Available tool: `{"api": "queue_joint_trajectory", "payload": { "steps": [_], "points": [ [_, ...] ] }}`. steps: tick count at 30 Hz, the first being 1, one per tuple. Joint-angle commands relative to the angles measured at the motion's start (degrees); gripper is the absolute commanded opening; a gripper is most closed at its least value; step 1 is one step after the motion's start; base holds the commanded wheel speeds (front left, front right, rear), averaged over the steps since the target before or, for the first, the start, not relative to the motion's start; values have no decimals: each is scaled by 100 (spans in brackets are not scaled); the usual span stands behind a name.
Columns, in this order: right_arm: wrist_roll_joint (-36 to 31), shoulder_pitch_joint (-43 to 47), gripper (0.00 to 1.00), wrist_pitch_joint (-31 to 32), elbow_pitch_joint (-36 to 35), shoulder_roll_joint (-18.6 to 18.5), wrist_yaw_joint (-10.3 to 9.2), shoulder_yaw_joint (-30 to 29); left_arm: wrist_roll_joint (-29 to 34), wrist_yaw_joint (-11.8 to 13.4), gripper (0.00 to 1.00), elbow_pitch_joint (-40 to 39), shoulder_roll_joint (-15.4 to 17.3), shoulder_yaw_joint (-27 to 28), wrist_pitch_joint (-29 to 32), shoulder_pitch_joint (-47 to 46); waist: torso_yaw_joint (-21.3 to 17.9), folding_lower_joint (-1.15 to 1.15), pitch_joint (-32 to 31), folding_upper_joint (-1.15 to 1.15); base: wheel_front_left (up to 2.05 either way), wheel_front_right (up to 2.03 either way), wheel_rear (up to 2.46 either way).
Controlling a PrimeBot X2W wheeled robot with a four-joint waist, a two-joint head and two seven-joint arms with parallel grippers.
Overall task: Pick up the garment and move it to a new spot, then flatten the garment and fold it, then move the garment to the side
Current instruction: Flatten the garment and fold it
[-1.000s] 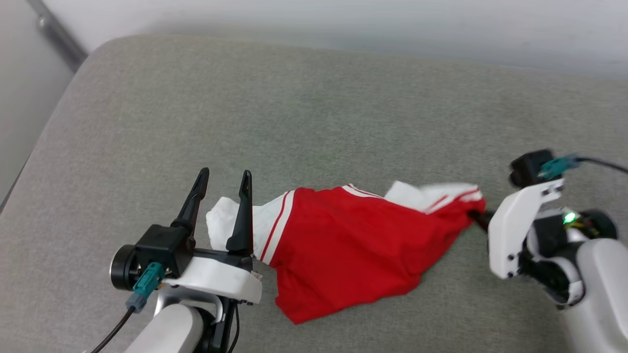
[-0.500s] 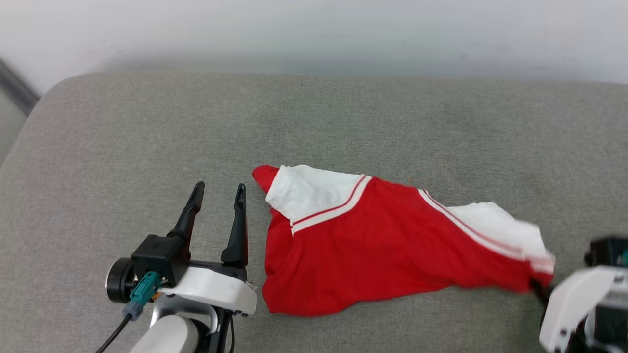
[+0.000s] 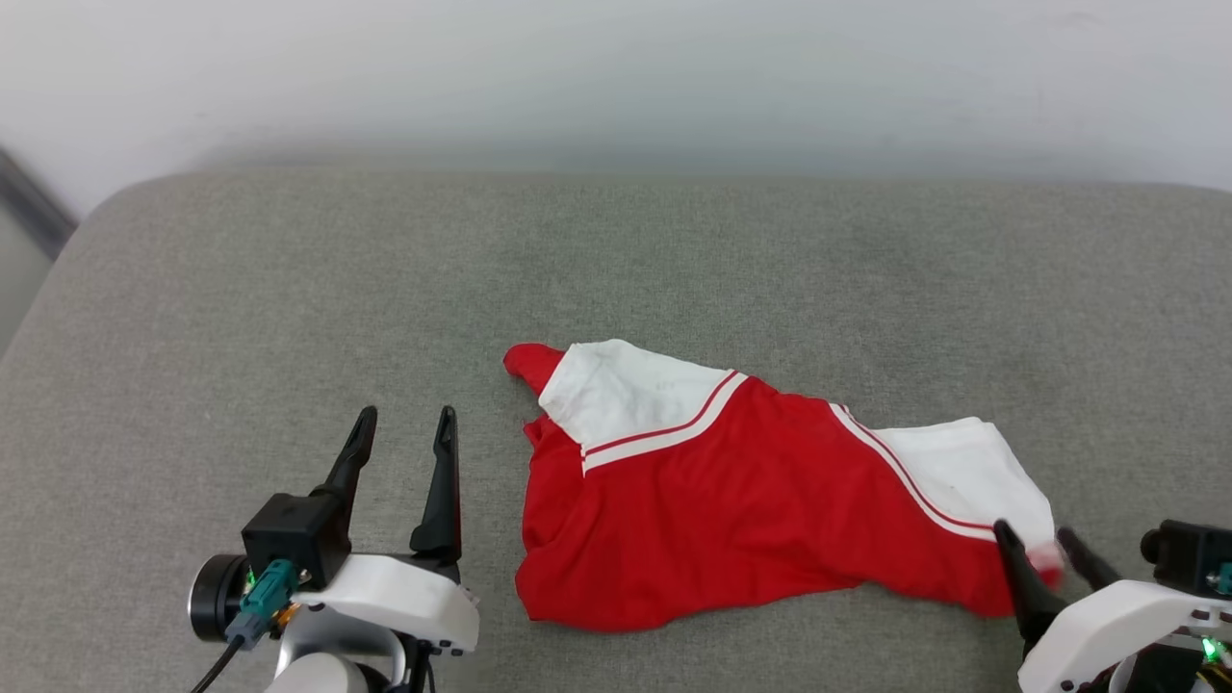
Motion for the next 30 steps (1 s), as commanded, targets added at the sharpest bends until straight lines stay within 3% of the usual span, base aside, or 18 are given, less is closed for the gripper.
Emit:
{"api": "queue_joint_trajectory", "payload": {
  "steps": [1, 8, 15, 20, 30],
  "points": [
    [-70, 72, 100, -351, -104, -50, -3, 48, -34, 35, 100, 0, 47, 33, 16, 91, -10, 0, -66, 0, 0, 0, 0],
    [-495, 146, 100, -1496, -670, -8, -3, 282, -120, 90, 100, 24, 176, 86, 139, 263, -86, 0, -287, 0, 0, 0, 0],
    [-841, 251, 100, -1722, -1206, 64, -3, 456, -152, 85, 100, -28, 369, 39, 488, 192, -178, 0, -384, 0, 0, 0, 0],
    [-975, 191, 100, -1709, -1651, 96, -3, 610, -175, -154, 100, -14, 472, -162, 1075, -302, -260, 0, -209, 0, 0, 0, 0],
    [-976, -167, 100, -1643, -2017, 121, -3, 806, -573, -1114, 100, 597, 544, -713, 2954, -1780, -571, 0, 517, 0, 0, 0, 0]
  ]
}}
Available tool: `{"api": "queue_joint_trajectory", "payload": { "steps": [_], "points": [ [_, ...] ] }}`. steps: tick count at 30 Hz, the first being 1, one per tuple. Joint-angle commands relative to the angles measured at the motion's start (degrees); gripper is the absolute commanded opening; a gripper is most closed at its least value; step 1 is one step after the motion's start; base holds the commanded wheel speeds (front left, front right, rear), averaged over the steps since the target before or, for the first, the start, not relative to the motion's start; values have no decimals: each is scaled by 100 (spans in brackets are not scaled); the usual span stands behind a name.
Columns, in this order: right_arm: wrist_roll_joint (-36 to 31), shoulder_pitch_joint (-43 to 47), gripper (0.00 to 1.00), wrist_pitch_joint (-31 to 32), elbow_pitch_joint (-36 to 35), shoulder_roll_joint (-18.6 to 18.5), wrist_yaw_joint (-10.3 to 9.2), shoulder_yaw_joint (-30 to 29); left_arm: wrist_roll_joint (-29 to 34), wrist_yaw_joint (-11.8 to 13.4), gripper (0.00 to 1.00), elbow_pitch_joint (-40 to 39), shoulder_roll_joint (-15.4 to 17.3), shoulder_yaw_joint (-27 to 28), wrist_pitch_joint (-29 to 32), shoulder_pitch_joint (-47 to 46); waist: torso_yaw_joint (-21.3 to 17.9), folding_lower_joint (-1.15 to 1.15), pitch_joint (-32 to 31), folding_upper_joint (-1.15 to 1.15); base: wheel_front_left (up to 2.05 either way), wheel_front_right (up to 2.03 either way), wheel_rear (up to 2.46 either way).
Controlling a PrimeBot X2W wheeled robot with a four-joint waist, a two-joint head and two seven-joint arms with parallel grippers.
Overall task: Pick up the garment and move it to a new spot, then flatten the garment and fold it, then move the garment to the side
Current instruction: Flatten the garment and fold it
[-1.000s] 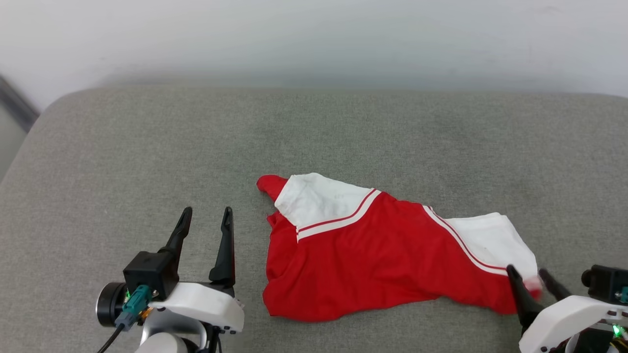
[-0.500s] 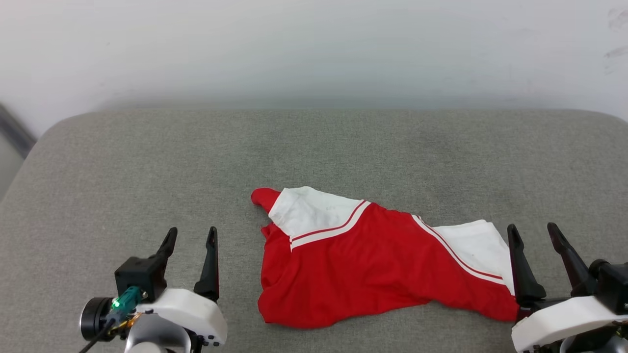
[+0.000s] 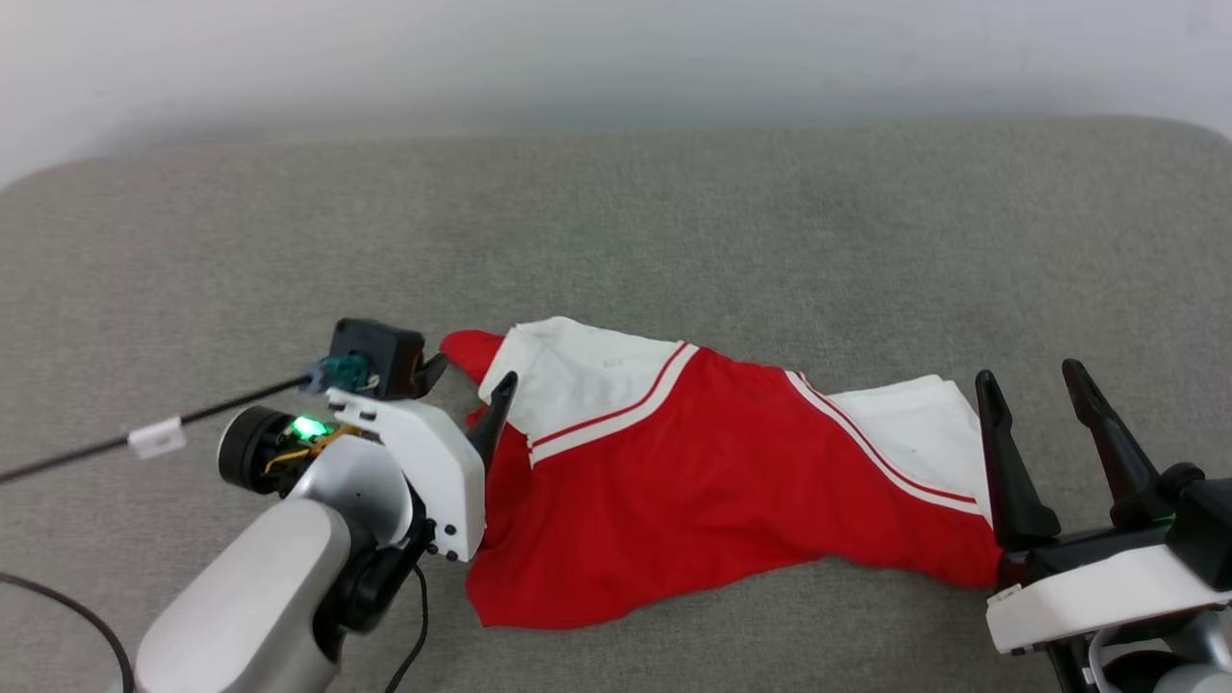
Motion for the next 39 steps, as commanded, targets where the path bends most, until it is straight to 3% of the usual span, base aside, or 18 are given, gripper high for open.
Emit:
{"api": "queue_joint_trajectory", "payload": {
  "steps": [1, 7, 9, 10, 15, 21, 24, 29, 34, 38, 39],
  "points": [
    [45, -102, 100, -20, 3, 25, -2, 16, -89, -168, 100, 156, 33, -88, 308, -214, -161, 0, 249, 0, 0, 0, 0],
    [194, -227, 100, -144, 174, 28, -2, 37, -314, -615, 100, 522, 149, -414, 1376, -699, -345, 0, 518, 0, 0, 0, 0],
    [240, -238, 100, -194, 220, 29, -2, 26, -320, -663, 28, 521, 171, -436, 1461, -782, -373, 0, 553, 0, 0, 0, 0],
    [261, -238, 100, -208, 247, 29, -2, 8, -281, -679, 0, 510, 193, -444, 1472, -825, -383, 0, 569, 0, 0, 0, 0],
    [369, -263, 100, -268, 358, 29, -2, -33, -78, -599, 0, 322, 262, -385, 1231, -973, -369, 0, 580, 0, 0, 0, 0],
    [479, -213, 100, -262, 427, 30, -2, -130, 213, -229, 0, -261, 495, -173, 825, -798, -189, 0, 489, 0, 0, 0, 0],
    [505, -167, 100, -246, 429, 30, -2, -154, 289, 155, 0, -687, 712, 29, 664, -485, -81, 0, 432, 0, 0, 0, 0],
    [537, -88, 100, -190, 397, 28, -2, -194, 220, 1043, 0, -1365, 1068, 437, 438, 624, 78, 0, 385, 0, 0, 0, 0],
    [561, -27, 100, -117, 374, 28, -2, -236, -236, 1620, 0, -1669, 960, 626, 215, 1949, 255, 0, 379, 0, 0, 0, 0],
    [536, -69, 100, -44, 359, 28, -2, -211, -772, 1533, 0, -1382, 583, 632, 37, 2573, 303, 0, 353, 0, 0, 0, 0],
    [519, -109, 100, 20, 359, 27, -2, -177, -1055, 1218, 23, -821, 272, 532, -74, 2705, 271, 0, 267, 0, 0, 0, 0]
  ]
}}
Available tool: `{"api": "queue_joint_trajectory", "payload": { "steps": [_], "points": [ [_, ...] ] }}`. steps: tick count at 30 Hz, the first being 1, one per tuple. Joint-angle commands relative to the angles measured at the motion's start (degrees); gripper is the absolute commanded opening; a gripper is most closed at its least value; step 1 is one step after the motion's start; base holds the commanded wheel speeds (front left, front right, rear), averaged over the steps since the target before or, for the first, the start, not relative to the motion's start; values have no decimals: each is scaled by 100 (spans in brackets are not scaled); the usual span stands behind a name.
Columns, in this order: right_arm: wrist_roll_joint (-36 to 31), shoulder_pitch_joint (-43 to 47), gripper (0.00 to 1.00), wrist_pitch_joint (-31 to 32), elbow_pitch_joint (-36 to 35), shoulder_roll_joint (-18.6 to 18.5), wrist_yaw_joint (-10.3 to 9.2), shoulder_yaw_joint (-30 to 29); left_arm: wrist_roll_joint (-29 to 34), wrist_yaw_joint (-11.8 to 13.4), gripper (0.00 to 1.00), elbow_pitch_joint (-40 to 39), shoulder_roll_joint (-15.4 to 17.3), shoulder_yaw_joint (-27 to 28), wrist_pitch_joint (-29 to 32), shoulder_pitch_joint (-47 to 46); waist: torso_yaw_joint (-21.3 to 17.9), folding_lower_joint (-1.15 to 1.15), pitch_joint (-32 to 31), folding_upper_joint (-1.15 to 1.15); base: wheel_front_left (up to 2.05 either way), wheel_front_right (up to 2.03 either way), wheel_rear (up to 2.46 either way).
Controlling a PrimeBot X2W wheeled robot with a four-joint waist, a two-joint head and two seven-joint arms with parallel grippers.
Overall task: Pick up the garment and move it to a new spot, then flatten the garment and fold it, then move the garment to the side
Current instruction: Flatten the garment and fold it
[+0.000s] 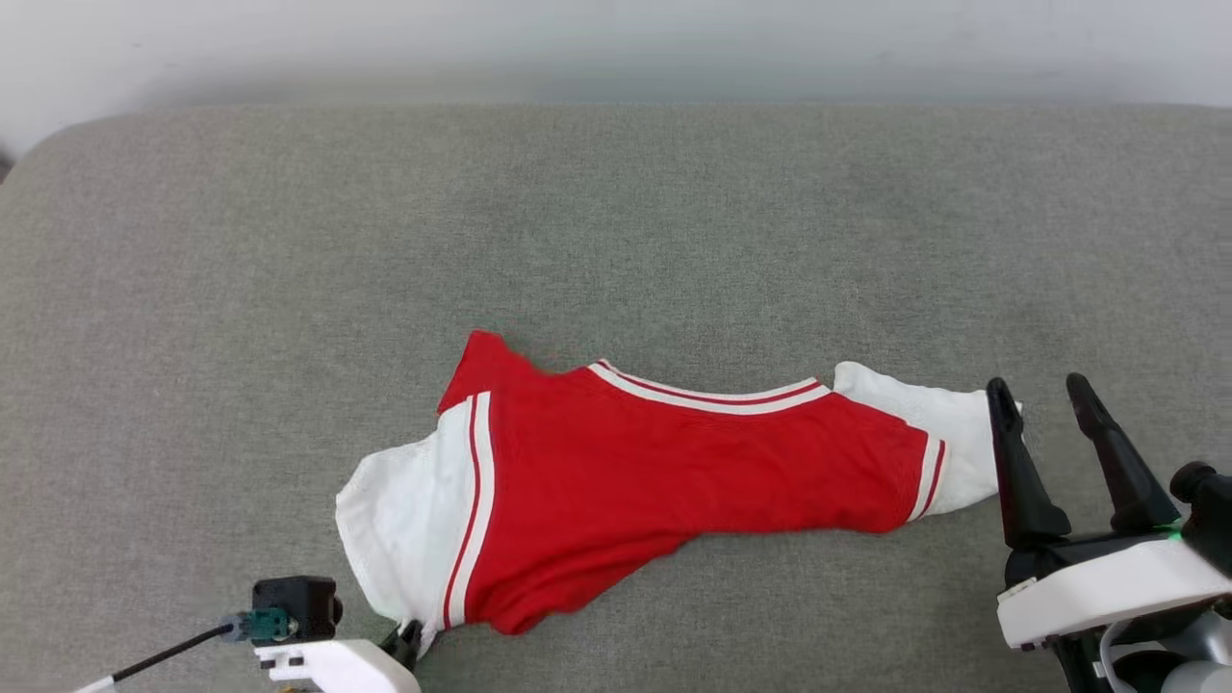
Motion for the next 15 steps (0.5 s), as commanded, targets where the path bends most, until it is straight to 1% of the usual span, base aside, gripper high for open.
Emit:
{"api": "queue_joint_trajectory", "payload": {
  "steps": [1, 2, 4, 6, 11, 15],
  "points": [
    [-40, -25, 100, 9, -29, 12, -2, -3, 13, -91, 60, 160, -68, -4, -121, -41, -23, 0, -57, 0, 0, 0, 0],
    [-42, 2, 100, 24, -35, 13, -2, -11, 42, -140, 100, 250, -119, 4, -222, -110, -27, 0, -94, 0, 0, 0, 0],
    [-56, 79, 100, 47, -52, 13, -2, -45, 129, -185, 100, 373, -191, 68, -487, -234, -27, 0, -169, 0, 0, 0, 0],
    [-67, 142, 100, 78, -50, 13, -2, -64, 276, -152, 100, 462, -210, 152, -783, -357, -18, 0, -272, 0, 0, 0, 0],
    [-115, 286, 100, 199, -97, 13, -2, -83, 632, -84, 100, 409, -143, 328, -1347, -621, -20, 0, -532, 0, 0, 0, 0],
    [-74, 382, 100, 307, -112, 12, -2, -91, 1032, -55, 100, 263, -111, 315, -1823, -839, -41, 0, -698, 0, 0, 0, 0]
  ]
}}
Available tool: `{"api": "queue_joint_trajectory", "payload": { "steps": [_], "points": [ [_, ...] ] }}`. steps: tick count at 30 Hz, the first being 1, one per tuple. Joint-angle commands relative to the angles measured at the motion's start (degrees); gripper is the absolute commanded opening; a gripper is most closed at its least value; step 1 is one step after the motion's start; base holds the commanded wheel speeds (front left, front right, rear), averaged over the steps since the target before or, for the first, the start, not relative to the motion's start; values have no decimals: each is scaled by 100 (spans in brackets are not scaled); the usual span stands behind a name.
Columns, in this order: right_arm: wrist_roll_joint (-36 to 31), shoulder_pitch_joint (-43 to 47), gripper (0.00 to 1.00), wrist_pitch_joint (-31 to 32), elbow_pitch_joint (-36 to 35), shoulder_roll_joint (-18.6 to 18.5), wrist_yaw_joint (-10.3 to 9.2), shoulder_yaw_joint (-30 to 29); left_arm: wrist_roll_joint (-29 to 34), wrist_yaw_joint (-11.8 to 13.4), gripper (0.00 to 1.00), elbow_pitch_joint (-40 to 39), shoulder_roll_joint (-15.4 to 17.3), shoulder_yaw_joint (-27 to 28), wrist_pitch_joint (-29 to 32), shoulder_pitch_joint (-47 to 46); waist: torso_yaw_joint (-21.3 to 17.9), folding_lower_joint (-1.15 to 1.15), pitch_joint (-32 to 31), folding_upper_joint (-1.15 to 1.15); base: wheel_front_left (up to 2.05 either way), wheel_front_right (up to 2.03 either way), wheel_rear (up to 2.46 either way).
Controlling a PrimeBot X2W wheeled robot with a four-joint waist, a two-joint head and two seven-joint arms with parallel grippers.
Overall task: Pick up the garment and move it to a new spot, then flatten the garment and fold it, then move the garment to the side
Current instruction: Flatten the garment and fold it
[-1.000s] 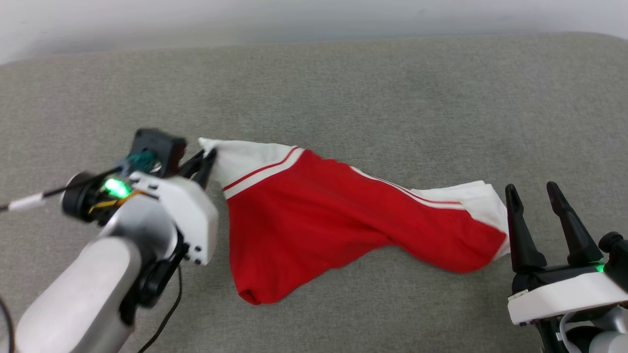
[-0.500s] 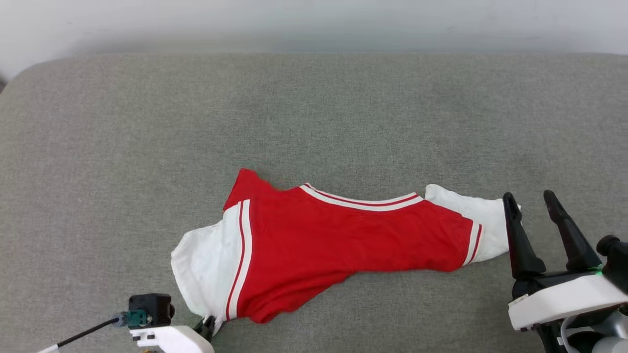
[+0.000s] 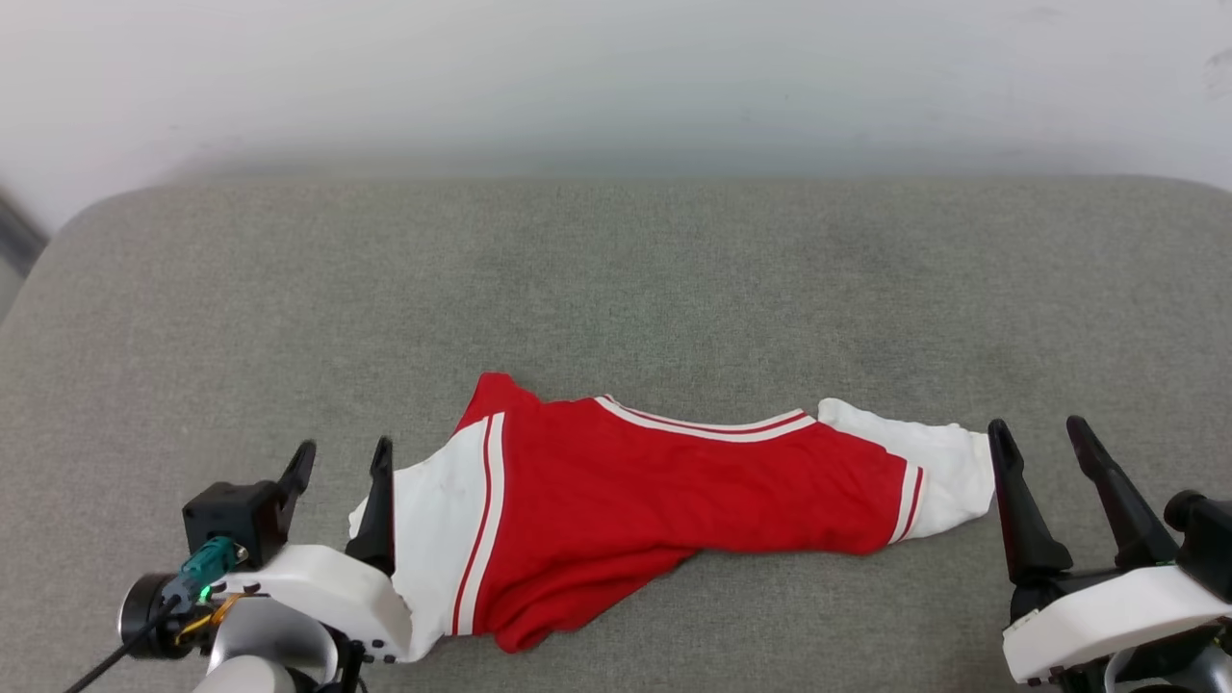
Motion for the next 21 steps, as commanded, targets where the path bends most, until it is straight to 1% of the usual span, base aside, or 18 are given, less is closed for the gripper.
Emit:
{"api": "queue_joint_trajectory", "payload": {
  "steps": [1, 5, 8, 12, 16, 21],
  "points": [
    [13, 86, 100, 52, 1, 12, -2, -12, 181, 40, 100, -81, -14, -29, -200, -102, -21, 0, -104, 0, 0, 0, 0],
    [145, 194, 100, 301, 88, 11, -2, -125, 532, 138, 100, -290, -69, -95, -627, -183, -45, 0, -223, 0, 0, 0, 0],
    [227, 246, 100, 698, 255, 10, -2, -327, 662, 216, 100, -430, -91, -102, -791, -132, -52, 0, -264, 0, 0, 0, 0],
    [358, -11, 100, 1621, 706, 4, -2, -853, 771, 339, 100, -648, -83, -97, -863, -73, -36, 0, -234, 0, 0, 0, 0],
    [446, -506, 100, 2706, 1202, -253, -2, -1186, 845, 402, 100, -852, -87, -132, -864, -138, 50, 0, -89, 0, 0, 0, 0],
    [640, -1305, 100, 3716, 1734, -644, -2, -1279, 875, 368, 100, -939, -148, -149, -900, -287, 230, 0, 232, 0, 0, 0, 0]
  ]
}}
